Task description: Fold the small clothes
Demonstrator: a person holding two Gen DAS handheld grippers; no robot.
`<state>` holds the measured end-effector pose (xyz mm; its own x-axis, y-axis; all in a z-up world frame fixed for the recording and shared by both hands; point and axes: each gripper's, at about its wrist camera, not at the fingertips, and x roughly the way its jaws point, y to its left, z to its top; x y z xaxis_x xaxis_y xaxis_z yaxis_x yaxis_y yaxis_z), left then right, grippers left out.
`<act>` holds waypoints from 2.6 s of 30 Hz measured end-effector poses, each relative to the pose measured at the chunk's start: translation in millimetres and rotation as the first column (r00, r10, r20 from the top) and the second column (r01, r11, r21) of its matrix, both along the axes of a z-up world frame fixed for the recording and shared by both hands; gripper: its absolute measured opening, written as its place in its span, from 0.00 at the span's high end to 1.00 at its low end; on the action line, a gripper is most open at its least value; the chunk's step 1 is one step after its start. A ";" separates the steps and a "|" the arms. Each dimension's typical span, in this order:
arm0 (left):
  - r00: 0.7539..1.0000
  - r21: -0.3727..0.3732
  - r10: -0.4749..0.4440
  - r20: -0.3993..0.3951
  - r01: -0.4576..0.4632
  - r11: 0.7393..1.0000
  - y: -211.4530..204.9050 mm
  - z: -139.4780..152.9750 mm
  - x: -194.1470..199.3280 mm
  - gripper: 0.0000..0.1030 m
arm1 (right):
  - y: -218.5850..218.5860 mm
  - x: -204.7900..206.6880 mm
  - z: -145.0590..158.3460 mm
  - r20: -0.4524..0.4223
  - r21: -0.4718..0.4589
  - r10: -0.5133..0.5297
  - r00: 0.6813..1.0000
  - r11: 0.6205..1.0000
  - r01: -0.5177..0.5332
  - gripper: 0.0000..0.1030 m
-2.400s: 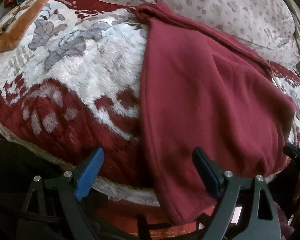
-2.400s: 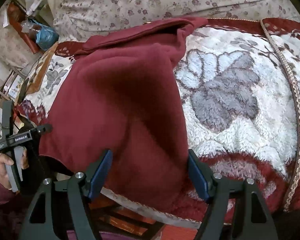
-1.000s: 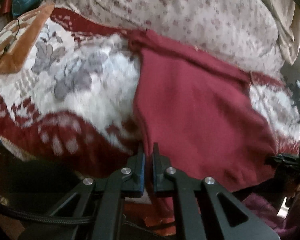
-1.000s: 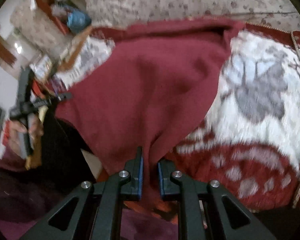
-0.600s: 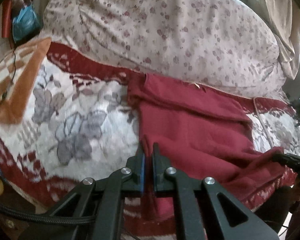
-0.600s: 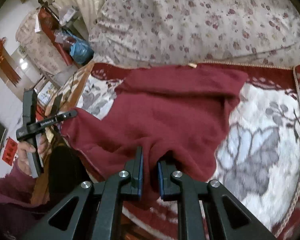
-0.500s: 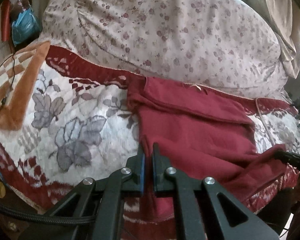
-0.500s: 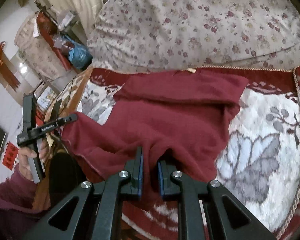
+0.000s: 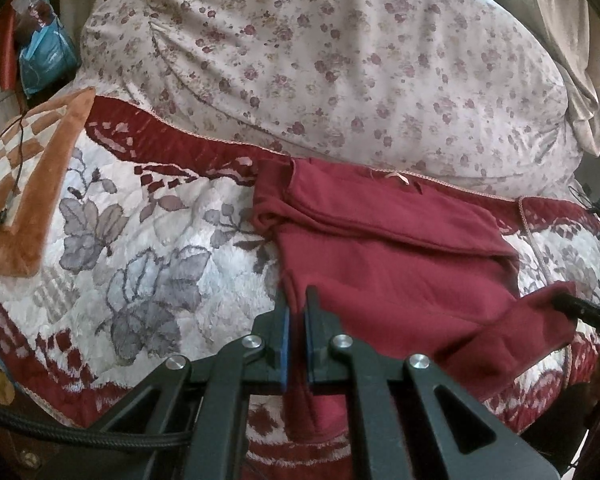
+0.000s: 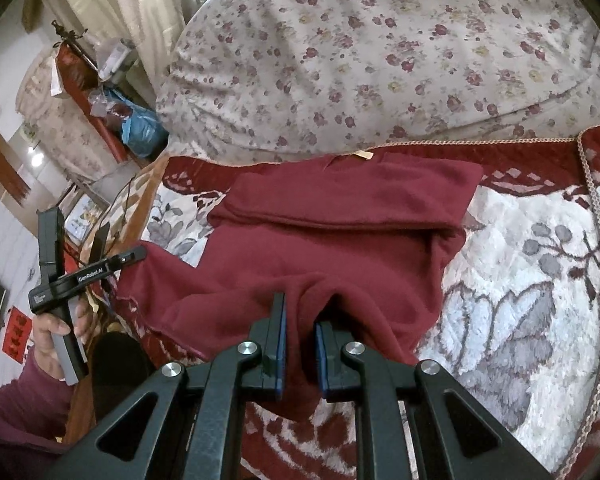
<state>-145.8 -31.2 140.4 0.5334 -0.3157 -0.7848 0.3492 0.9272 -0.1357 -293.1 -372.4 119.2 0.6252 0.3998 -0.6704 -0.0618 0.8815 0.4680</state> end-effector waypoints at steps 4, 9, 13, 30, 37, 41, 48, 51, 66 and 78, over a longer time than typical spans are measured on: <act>1.000 0.003 0.002 0.004 -0.002 1.000 -1.9 -0.2 6.2 0.94 | -1.1 3.2 1.8 0.005 -0.007 -0.004 1.000 1.000 0.004 0.87; 1.000 0.000 0.008 0.004 -0.008 1.000 -4.9 0.5 14.4 0.94 | -6.3 7.7 2.3 0.010 -0.005 -0.017 1.000 1.000 0.017 0.87; 1.000 0.003 0.005 0.010 -0.005 1.000 -6.9 1.0 19.7 0.94 | -9.2 11.7 2.8 0.012 -0.011 -0.030 0.999 0.999 0.030 0.87; 0.999 0.024 0.027 0.041 -0.028 0.999 -40.9 1.5 76.0 0.94 | -32.2 59.0 -1.6 0.013 -0.046 -0.107 0.994 0.993 0.107 0.87; 0.999 0.023 0.041 0.016 -0.041 0.999 -65.3 -10.7 130.5 0.94 | -54.8 105.1 -11.0 -0.006 -0.051 -0.163 0.987 0.985 0.162 0.87; 0.999 0.037 0.044 -0.008 -0.043 0.998 -82.7 -30.1 162.1 0.94 | -65.8 134.1 -24.1 -0.033 -0.056 -0.194 0.980 0.980 0.192 0.87; 0.996 0.061 0.057 -0.062 -0.054 0.997 -96.7 -64.1 194.3 0.94 | -84.1 170.7 -60.1 -0.110 -0.036 -0.227 0.968 0.974 0.225 0.87; 0.995 0.046 0.059 -0.081 -0.055 0.997 -98.4 -68.4 202.9 0.91 | -90.9 179.3 -70.7 -0.130 -0.015 -0.237 0.963 0.971 0.238 0.84; 0.999 -0.037 0.038 -0.027 -0.039 0.999 -47.9 -23.8 179.3 0.30 | -74.3 127.1 -14.5 0.035 -0.057 -0.195 0.980 0.979 0.197 0.40; 0.979 0.099 0.118 -0.163 -0.103 0.990 -83.1 -106.2 210.7 0.16 | -98.5 238.9 -100.0 -0.220 -0.202 -0.328 0.919 0.937 0.286 0.41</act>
